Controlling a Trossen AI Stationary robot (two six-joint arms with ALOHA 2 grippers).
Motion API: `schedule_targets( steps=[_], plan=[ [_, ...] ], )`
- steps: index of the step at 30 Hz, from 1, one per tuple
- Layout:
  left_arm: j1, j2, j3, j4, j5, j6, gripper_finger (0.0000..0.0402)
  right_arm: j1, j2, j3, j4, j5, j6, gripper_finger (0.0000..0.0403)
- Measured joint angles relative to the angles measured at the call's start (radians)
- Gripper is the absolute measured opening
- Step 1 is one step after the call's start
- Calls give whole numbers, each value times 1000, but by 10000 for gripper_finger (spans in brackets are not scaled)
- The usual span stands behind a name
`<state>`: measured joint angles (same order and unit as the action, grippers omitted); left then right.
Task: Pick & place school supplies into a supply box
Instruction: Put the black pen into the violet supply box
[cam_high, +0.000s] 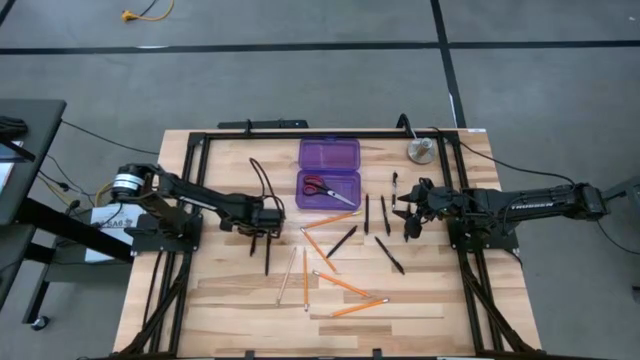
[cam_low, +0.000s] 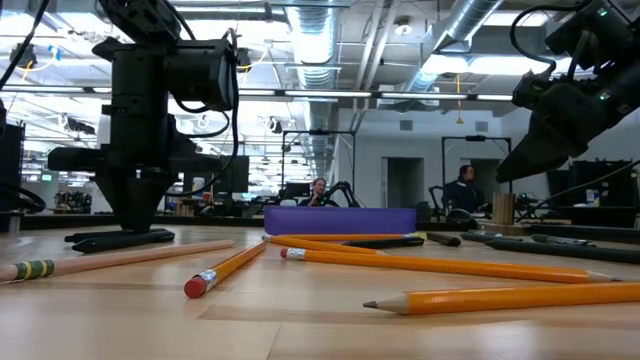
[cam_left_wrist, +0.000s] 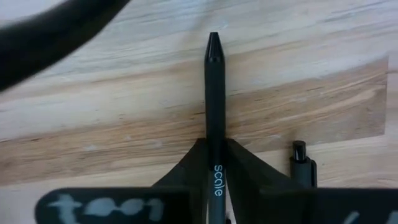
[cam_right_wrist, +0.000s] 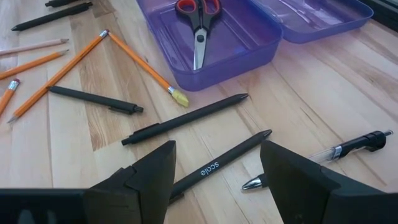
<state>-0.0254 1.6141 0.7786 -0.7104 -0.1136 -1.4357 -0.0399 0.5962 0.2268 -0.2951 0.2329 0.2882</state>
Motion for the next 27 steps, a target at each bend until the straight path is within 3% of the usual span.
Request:
schedule_targets(
  steps=[18,27],
  plan=[
    [2,4,172,-110,-130,173,22,0,0,0,-3,0,1,230],
    [29,2,357,-215,-245,424,22,0,0,0,-2,0,1,230]
  ],
)
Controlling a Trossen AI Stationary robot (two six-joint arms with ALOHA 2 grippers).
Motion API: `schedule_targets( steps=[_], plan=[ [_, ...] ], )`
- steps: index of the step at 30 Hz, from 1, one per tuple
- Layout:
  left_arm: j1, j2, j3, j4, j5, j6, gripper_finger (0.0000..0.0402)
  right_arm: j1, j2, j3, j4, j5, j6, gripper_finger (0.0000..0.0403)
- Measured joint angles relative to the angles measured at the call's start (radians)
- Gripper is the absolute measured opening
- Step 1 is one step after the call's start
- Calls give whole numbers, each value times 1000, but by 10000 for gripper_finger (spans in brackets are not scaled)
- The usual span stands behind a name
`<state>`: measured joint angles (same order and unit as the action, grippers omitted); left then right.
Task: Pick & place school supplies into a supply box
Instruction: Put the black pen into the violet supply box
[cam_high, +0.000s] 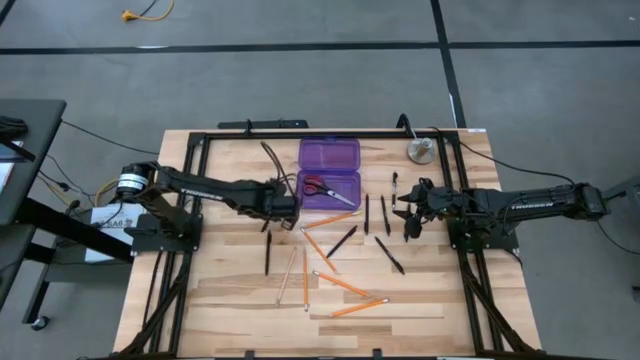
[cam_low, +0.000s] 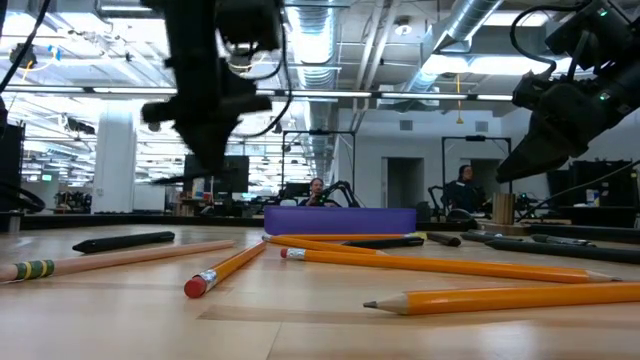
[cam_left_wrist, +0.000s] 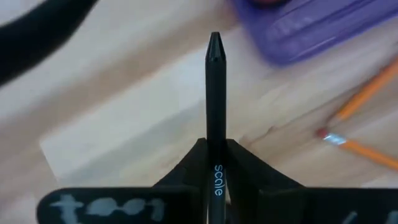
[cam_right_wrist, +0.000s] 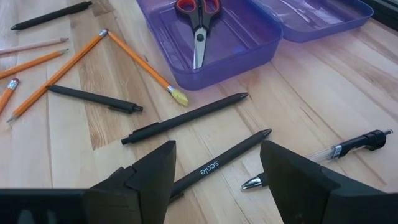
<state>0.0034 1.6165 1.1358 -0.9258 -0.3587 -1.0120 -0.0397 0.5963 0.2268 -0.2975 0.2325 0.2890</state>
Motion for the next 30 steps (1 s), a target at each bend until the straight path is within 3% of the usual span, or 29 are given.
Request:
schedule_targets(
  steps=[9,12,21,30],
  plan=[
    [124,8,223,9,-72,438,21,0,0,0,22,0,1,230],
    [172,36,276,85,-69,588,21,0,0,0,26,0,1,230],
    [243,310,535,135,93,1006,21,0,0,0,37,1,1,230],
    [243,543,736,105,146,1293,23,0,0,0,14,2,1,230]
  ],
)
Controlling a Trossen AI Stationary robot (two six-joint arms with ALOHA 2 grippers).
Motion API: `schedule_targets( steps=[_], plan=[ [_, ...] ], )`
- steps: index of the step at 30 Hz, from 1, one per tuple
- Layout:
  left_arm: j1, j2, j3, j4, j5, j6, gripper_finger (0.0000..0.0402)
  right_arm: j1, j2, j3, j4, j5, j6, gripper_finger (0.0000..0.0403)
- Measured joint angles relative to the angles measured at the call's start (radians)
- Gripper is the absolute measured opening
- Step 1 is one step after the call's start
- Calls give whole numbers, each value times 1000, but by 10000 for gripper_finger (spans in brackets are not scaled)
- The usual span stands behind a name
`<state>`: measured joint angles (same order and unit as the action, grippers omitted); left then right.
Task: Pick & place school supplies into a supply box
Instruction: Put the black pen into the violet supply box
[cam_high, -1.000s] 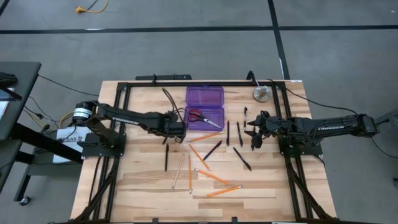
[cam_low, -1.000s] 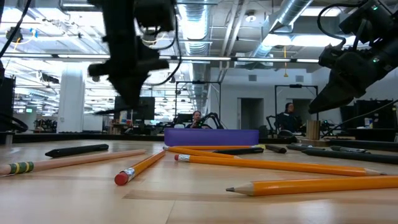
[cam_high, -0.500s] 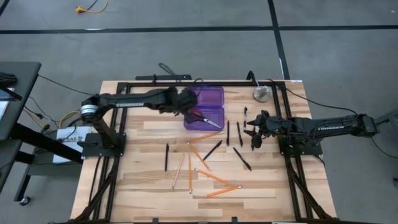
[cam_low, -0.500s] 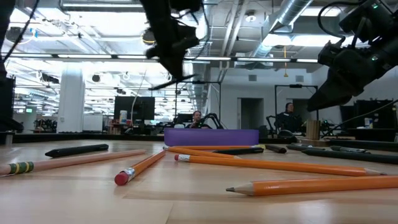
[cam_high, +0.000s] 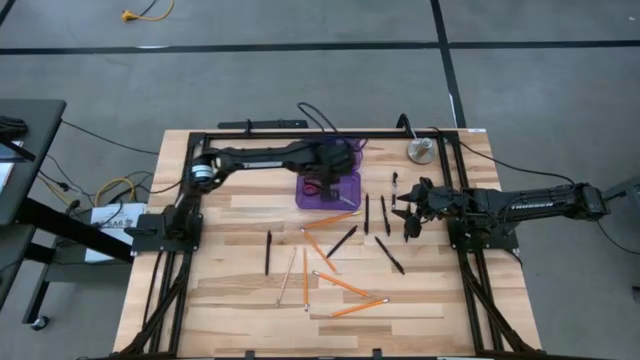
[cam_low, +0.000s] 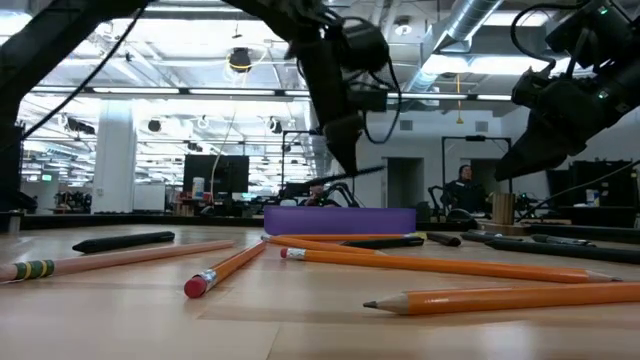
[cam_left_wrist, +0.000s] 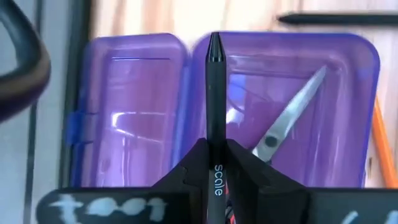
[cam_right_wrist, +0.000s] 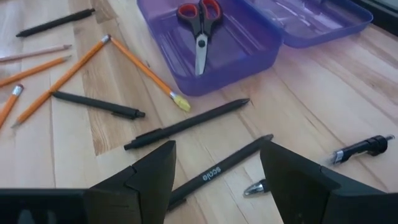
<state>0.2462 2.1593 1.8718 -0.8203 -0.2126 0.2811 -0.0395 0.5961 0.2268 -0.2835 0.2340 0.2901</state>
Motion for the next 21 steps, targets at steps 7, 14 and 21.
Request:
schedule_targets(
  steps=[7,14,21],
  plan=[
    [-12,45,14,-66,35,53,23,0,0,0,-1,0,0,230],
    [-27,47,11,-72,95,70,32,0,0,0,0,2,-1,230],
    [-34,47,11,-105,97,48,89,0,0,0,-1,2,-1,230]
  ],
)
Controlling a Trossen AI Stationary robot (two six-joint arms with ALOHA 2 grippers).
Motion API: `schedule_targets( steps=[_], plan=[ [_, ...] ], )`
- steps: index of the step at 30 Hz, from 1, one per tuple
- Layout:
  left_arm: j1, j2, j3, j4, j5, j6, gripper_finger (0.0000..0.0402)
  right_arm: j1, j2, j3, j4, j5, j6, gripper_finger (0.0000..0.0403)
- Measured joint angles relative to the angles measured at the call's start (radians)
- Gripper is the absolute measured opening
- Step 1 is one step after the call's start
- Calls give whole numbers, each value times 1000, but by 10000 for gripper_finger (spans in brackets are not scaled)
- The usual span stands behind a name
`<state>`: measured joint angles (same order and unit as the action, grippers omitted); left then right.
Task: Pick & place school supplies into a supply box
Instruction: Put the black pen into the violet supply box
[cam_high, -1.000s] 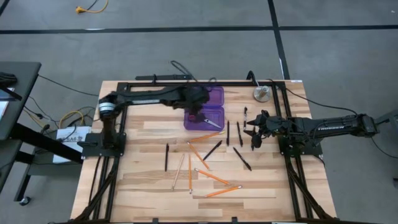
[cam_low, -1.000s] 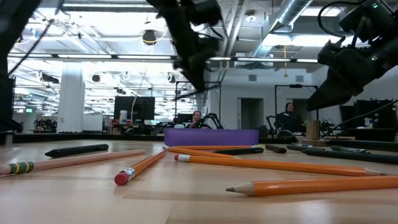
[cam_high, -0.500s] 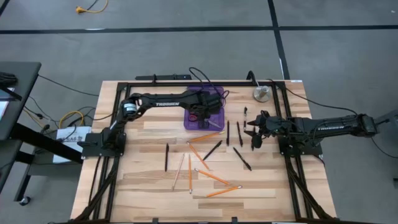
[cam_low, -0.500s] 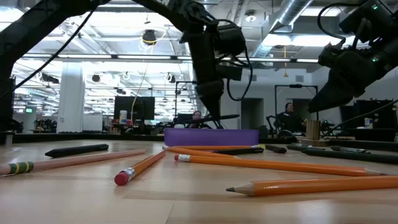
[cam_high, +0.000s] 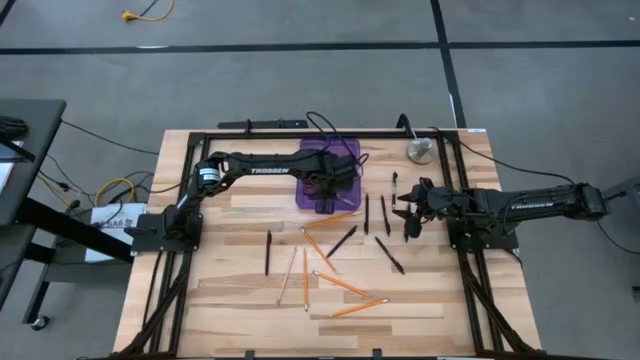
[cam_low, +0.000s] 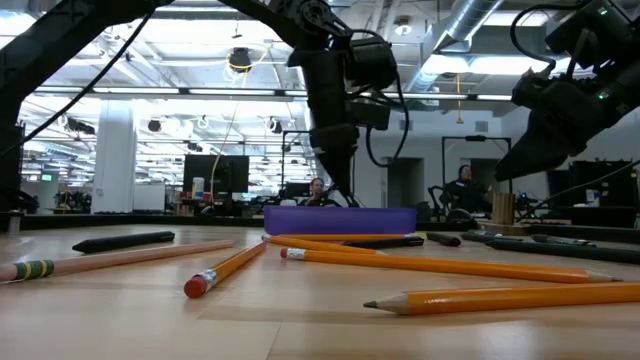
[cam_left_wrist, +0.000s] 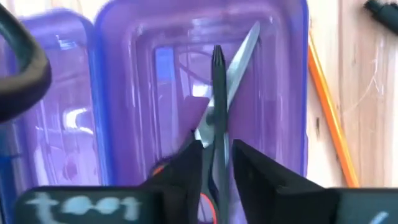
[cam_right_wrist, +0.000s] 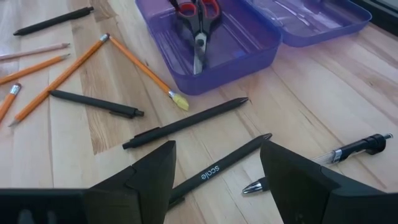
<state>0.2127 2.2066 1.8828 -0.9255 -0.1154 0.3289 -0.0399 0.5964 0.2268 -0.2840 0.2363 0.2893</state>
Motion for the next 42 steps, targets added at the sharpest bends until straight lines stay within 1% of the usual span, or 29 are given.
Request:
schedule_targets(
  steps=[5,9,17,20,23,25,26,28,30,31,34,38,42],
  plan=[
    [0,0,3,-55,-5,-58,125,0,0,0,0,0,0,230],
    [-4,-1,53,-169,-6,-116,136,0,0,0,0,0,0,230],
    [-52,-16,274,-450,0,-214,137,0,0,0,-12,0,0,230],
    [-72,-54,368,-535,4,-280,137,0,0,0,-33,0,0,230],
    [-89,-112,430,-573,24,-398,137,0,0,0,-30,0,0,230],
    [-104,-158,436,-591,22,-518,137,0,0,0,-30,0,0,230],
    [-113,-182,437,-604,15,-586,137,0,0,0,-30,0,0,230],
    [-139,-215,437,-649,-40,-733,137,0,0,0,-30,0,0,230],
    [-171,-240,417,-644,-108,-852,137,0,0,0,-30,0,0,230],
    [-188,-253,397,-639,-123,-901,137,0,0,0,-30,0,0,230],
    [-232,-284,312,-646,-128,-1024,137,0,0,0,-30,0,0,230],
    [-270,-313,105,-647,-115,-1170,137,0,0,0,-29,0,0,230],
    [-287,-374,-136,-613,-85,-1314,137,0,0,0,-29,0,0,230]
  ],
)
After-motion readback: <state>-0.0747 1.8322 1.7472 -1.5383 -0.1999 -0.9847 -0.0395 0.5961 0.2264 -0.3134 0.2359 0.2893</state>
